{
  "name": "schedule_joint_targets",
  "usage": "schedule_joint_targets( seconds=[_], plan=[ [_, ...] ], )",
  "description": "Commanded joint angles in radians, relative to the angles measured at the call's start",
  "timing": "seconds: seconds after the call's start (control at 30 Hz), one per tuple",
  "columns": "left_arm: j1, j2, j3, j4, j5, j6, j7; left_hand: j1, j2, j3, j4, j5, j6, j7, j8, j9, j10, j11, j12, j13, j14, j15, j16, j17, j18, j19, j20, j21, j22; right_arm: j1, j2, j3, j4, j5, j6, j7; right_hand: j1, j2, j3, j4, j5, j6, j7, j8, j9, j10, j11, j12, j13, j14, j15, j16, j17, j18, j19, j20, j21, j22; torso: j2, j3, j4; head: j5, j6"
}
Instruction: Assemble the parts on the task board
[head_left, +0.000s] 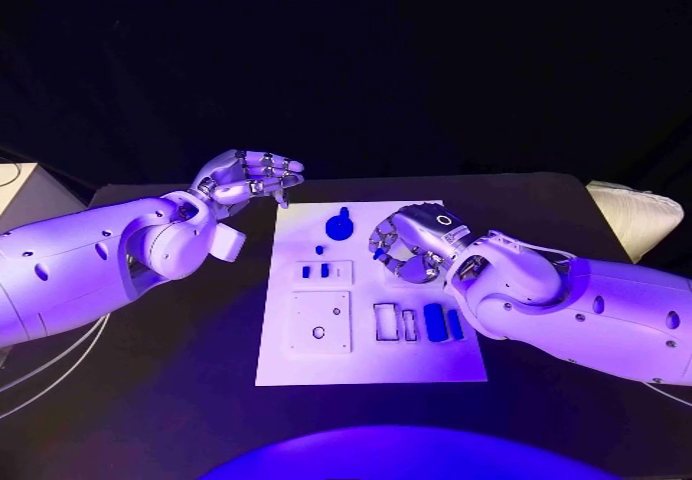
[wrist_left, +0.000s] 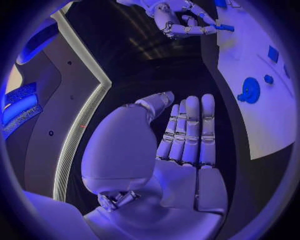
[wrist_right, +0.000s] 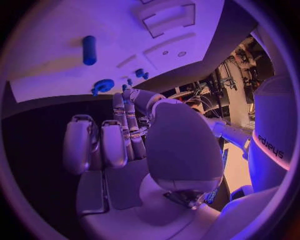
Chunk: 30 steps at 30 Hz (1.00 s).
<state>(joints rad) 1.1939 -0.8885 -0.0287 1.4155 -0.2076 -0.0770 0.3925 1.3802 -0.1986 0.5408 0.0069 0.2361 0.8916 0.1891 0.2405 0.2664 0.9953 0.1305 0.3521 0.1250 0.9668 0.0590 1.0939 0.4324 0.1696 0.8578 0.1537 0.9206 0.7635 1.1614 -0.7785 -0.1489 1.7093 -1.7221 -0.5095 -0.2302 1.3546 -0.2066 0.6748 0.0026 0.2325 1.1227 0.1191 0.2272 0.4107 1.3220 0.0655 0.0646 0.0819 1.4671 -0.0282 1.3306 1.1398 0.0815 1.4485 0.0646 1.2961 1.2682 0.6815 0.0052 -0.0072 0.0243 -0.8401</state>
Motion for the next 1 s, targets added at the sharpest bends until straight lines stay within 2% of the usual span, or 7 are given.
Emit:
schedule_joint_targets(
  seconds=[0.03,0.23,0.43,0.57,0.7,1.0],
  plan=[
    [0.001,0.004,0.001,0.006,0.01,0.002,0.015,0.005,0.004,-0.005,-0.001,0.003,-0.004,0.005,0.006,-0.001,-0.008,0.002,-0.005,-0.001,0.002,0.001,-0.005,-0.001,0.014,0.005,0.001,-0.006,-0.001,-0.019,0.023,-0.004,-0.001,-0.016,-0.01,0.03,0.0,0.012,0.006,-0.001,0.006,0.005,-0.002,0.002,0.002,0.027,-0.021,0.002,0.001,0.03,-0.007,0.003,-0.005,-0.013,0.004,0.001,0.002,0.0,0.0,-0.0017,0.0021,0.023,-0.007],
    [0.001,0.008,0.001,0.008,0.012,0.003,0.012,0.005,0.005,-0.005,-0.001,0.003,-0.005,0.005,0.006,-0.001,-0.01,0.002,-0.005,-0.001,0.002,0.001,-0.006,-0.002,0.014,0.005,0.001,-0.006,-0.001,-0.052,0.072,-0.011,-0.02,-0.024,-0.005,0.036,-0.001,0.012,0.008,-0.002,0.007,0.004,-0.002,0.002,0.003,0.027,-0.021,0.001,0.0,0.03,-0.007,0.003,-0.005,-0.013,0.003,0.001,0.001,-0.001,0.001,-0.0021,0.0019,0.04,-0.013],
    [0.001,0.011,0.001,0.009,0.012,0.004,0.01,0.005,0.005,-0.006,-0.001,0.003,-0.005,0.005,0.006,-0.001,-0.011,0.002,-0.005,-0.002,0.002,0.001,-0.006,-0.002,0.014,0.005,0.001,-0.006,-0.002,-0.075,0.103,-0.018,-0.041,-0.031,0.011,0.034,-0.002,0.013,0.009,-0.002,0.008,0.003,-0.001,0.002,0.004,0.027,-0.02,0.001,0.0,0.029,-0.007,0.001,-0.009,-0.012,0.002,0.001,0.0,-0.001,0.002,-0.002,0.0016,0.046,-0.02],
    [0.001,0.013,0.001,0.009,0.013,0.005,0.009,0.005,0.005,-0.006,-0.001,0.003,-0.005,0.005,0.006,-0.001,-0.011,0.003,-0.005,-0.002,0.002,0.002,-0.006,-0.002,0.014,0.006,0.002,-0.007,-0.002,-0.083,0.112,-0.02,-0.05,-0.037,0.018,0.031,-0.002,0.013,0.009,-0.002,0.008,0.003,-0.001,0.002,0.004,0.027,-0.02,0.001,0.0,0.029,-0.007,0.001,-0.009,-0.012,0.002,0.001,0.0,-0.001,0.001,-0.0016,0.0002,0.052,-0.025],
    [0.001,0.014,0.001,0.009,0.013,0.006,0.007,0.005,0.005,-0.006,-0.001,0.003,-0.005,0.005,0.006,-0.001,-0.011,0.003,-0.005,-0.002,0.002,0.002,-0.006,-0.002,0.014,0.006,0.002,-0.007,-0.002,-0.09,0.121,-0.022,-0.054,-0.043,0.022,0.028,-0.002,0.013,0.009,-0.002,0.008,0.003,-0.001,0.002,0.004,0.027,-0.02,0.001,0.0,0.029,-0.007,0.001,-0.009,-0.012,0.002,0.001,0.0,-0.001,0.001,0.0002,-0.0001,0.062,-0.033],
    [0.001,0.016,0.001,0.009,0.013,0.009,0.003,0.003,0.004,-0.008,0.0,0.003,-0.005,0.006,0.007,-0.002,-0.015,0.003,-0.005,-0.002,0.002,0.002,-0.007,-0.002,0.014,0.006,0.002,-0.008,-0.003,-0.1,0.133,-0.026,-0.057,-0.049,0.037,0.033,-0.003,0.013,0.01,-0.003,0.008,0.002,-0.001,0.002,0.005,0.027,-0.02,0.001,0.0,0.029,-0.007,0.0,-0.011,-0.013,0.003,0.001,0.002,0.001,0.002,0.0006,0.0002,0.076,-0.033]
  ],
)
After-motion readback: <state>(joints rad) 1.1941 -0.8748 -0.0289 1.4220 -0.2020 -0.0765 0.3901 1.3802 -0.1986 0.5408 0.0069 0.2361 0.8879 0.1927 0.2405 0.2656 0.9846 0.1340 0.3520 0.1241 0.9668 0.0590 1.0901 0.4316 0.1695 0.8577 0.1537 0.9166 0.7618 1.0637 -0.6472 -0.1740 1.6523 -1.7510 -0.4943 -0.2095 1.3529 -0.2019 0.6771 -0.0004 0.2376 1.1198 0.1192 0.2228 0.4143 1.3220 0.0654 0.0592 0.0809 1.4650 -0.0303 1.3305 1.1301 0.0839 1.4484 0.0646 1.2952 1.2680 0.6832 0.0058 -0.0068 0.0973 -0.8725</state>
